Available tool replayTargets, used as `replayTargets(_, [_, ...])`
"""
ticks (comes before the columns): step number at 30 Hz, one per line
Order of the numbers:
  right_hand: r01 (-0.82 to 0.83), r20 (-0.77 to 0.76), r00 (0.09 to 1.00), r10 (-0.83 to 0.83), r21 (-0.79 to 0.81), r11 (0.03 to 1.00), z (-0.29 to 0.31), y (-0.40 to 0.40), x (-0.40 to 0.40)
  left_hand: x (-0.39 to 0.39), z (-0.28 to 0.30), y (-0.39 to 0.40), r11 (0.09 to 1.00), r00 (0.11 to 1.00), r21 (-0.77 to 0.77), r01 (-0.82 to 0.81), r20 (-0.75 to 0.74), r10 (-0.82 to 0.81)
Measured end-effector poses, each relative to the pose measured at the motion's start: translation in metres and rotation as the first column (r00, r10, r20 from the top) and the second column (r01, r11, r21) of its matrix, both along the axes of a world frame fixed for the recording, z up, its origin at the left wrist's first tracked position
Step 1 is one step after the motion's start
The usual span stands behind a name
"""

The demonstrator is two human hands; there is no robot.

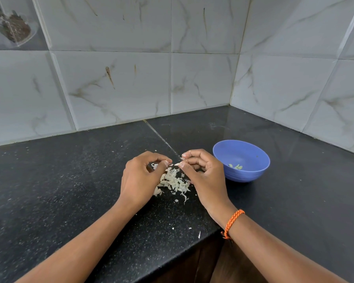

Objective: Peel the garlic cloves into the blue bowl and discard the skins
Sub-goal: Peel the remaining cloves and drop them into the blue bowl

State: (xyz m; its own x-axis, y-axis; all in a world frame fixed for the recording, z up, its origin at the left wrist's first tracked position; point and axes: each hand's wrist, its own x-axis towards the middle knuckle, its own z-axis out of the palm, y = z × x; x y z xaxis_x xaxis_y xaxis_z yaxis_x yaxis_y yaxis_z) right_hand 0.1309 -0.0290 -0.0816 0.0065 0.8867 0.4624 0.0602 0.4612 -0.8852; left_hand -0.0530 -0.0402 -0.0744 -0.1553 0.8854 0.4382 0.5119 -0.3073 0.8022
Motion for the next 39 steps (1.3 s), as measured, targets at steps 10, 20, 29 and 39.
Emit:
replayTargets(10, [0.076, 0.095, 0.992, -0.081, 0.058, 0.995, -0.0029, 0.0005, -0.0012, 0.0031, 0.0020, -0.0028, 0.999, 0.998, -0.032, 0.019, -0.062, -0.021])
replayTargets(20, [0.079, 0.146, 0.985, -0.095, 0.109, 0.991, -0.0014, -0.0019, -0.0028, 0.0041, 0.0016, -0.0041, 0.995, 0.995, -0.002, 0.097, -0.015, -0.097])
replayTargets(29, [0.020, 0.127, 0.991, -0.032, 0.096, 0.995, 0.0002, -0.0026, -0.0042, 0.0052, 0.0013, -0.0031, 0.987, 0.987, 0.009, 0.161, -0.024, -0.161])
replayTargets(39, [0.001, 0.035, 0.999, -0.004, 0.085, 0.996, 0.0036, -0.0049, -0.0079, 0.0086, -0.0031, -0.0030, 0.975, 0.975, 0.010, 0.220, -0.012, -0.220])
